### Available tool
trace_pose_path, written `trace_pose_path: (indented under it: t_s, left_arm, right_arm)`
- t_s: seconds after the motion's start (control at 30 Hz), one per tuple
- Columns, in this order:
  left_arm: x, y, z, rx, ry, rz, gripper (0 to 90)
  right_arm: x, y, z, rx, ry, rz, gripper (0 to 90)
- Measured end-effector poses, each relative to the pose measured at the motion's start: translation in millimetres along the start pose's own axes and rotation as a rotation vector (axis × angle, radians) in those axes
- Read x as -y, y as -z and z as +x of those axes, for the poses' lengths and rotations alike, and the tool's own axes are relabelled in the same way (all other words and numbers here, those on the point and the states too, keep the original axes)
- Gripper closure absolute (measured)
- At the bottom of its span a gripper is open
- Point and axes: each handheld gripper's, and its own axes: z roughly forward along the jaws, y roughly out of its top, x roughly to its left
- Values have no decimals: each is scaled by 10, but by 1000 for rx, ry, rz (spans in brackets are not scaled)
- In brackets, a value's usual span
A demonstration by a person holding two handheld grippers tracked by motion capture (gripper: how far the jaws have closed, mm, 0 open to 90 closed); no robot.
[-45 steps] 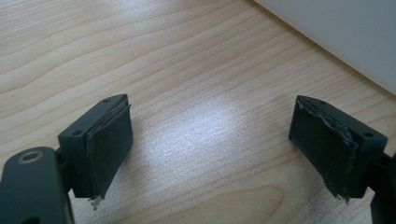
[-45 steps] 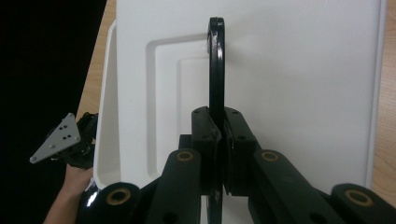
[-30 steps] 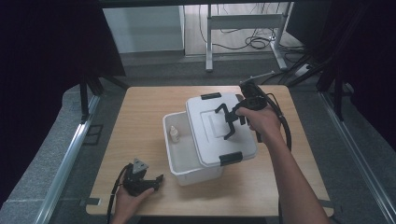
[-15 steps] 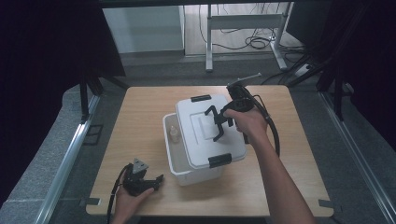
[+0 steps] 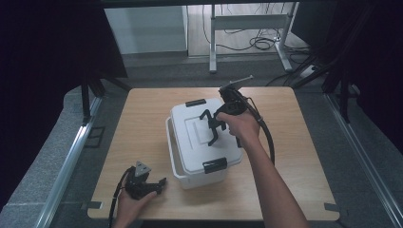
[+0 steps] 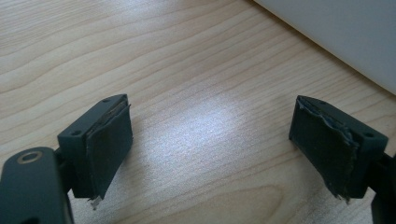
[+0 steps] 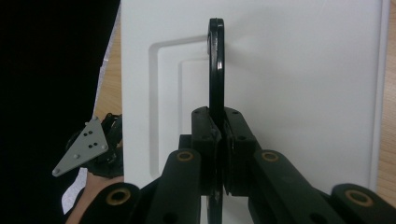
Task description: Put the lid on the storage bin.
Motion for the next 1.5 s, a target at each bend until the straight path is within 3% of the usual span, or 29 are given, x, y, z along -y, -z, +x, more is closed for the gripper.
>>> trace_pose_path:
  t_s: [0.47, 0.77, 1.03, 1.5]
  left_arm:
    - [0, 0, 1, 2, -1, 1, 133]
    - [0, -1, 0, 2, -1, 0, 133]
    - [0, -1, 0, 4, -2, -1, 133]
    - [2, 2, 0, 6, -5, 1, 133]
  right_arm:
    - [-28, -107, 149, 6, 4, 8, 852]
    - [-51, -202, 202, 21, -21, 19, 852]
    - [-67, -319, 185, 24, -47, 22, 852]
    - [-33, -288, 154, 23, -65, 6, 852]
